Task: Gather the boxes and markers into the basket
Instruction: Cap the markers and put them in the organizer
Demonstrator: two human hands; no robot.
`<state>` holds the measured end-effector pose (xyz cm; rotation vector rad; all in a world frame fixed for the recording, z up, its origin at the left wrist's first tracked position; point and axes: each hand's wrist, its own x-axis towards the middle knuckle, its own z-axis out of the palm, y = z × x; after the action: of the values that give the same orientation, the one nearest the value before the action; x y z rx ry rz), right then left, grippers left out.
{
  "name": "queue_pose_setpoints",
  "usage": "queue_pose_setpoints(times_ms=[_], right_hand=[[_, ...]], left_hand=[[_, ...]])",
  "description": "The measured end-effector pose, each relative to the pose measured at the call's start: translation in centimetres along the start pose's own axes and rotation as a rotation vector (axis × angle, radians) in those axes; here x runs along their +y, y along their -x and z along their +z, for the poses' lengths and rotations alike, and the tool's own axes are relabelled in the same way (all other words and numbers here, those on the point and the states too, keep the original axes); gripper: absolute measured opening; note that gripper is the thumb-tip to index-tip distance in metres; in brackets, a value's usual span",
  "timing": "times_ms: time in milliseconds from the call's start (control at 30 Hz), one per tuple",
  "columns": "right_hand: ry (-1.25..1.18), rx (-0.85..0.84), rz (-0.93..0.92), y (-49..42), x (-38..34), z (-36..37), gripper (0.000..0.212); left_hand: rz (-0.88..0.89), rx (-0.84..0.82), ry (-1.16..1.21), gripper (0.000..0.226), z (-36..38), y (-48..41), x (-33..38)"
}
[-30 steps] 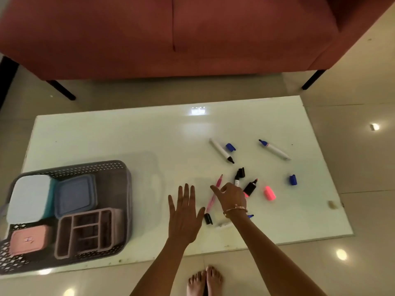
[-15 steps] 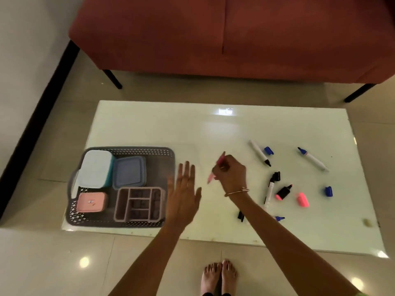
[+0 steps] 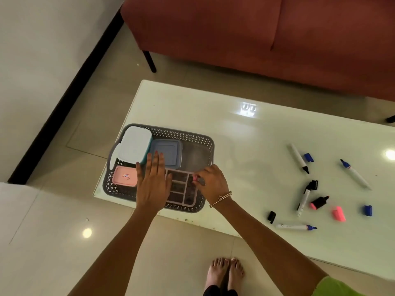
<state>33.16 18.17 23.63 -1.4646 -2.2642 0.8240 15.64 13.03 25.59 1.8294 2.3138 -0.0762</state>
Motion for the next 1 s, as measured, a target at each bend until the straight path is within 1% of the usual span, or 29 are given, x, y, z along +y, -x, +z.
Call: queue_pose_setpoints(times_ms=[167, 200, 267, 333, 400, 433, 533, 633, 733, 800, 933, 1000], right_hand=[[0.034, -0.047, 0.017, 0.0, 0.6, 0.1, 0.021], [0.031, -0.041, 0.016, 0.1, 1.0, -0.2, 0.023], [-0.009, 0.03, 0.048, 0.8, 2.7, -1.6, 0.026], [-0.091, 0.133, 0.154, 2.2, 5.3, -3.3, 0.022], [-0.08, 0.18, 0.284, 4.7, 8.9, -5.7, 0.022], [-0.028, 0.169, 0.335, 6.2, 11.0, -6.8, 0.025], [0.156, 0.042, 0.435, 11.3, 16.8, -9.2, 0.036], [0.343, -0.142, 0.438, 15.7, 20.3, -9.7, 0.049], [0.471, -0.246, 0.361, 18.1, 22.1, -9.4, 0.052], [0.514, -0.263, 0.311, 18.4, 22.7, -9.2, 0.05], [0.583, -0.2, 0.17, 18.3, 24.0, -8.4, 0.032], [0.606, -0.176, 0.106, 18.3, 24.4, -8.2, 0.028]], left_hand=[[0.037, -0.018, 0.027, 0.068, 0.7, 0.6, 1.0], [0.052, -0.018, 0.042, 0.068, 0.6, 0.6, 1.5], [0.089, -0.008, 0.06, 0.067, 0.3, 0.3, 3.6], [0.128, 0.005, 0.066, 0.061, 0.0, 0.1, 5.9], [0.192, -0.013, 0.102, 0.059, 0.2, 0.1, 9.4], [0.227, -0.03, 0.117, 0.06, 0.5, 0.1, 11.3], [0.355, -0.089, 0.096, 0.061, 2.4, 0.9, 17.1], [0.466, -0.149, 0.092, 0.056, 5.8, 2.6, 22.0], [0.546, -0.191, 0.093, 0.043, 8.4, 4.1, 25.9], [0.55, -0.217, 0.08, 0.035, 9.5, 4.7, 27.5], [0.517, -0.232, 0.071, 0.033, 11.2, 5.1, 29.1], [0.476, -0.256, 0.078, 0.03, 11.6, 5.2, 29.1]])
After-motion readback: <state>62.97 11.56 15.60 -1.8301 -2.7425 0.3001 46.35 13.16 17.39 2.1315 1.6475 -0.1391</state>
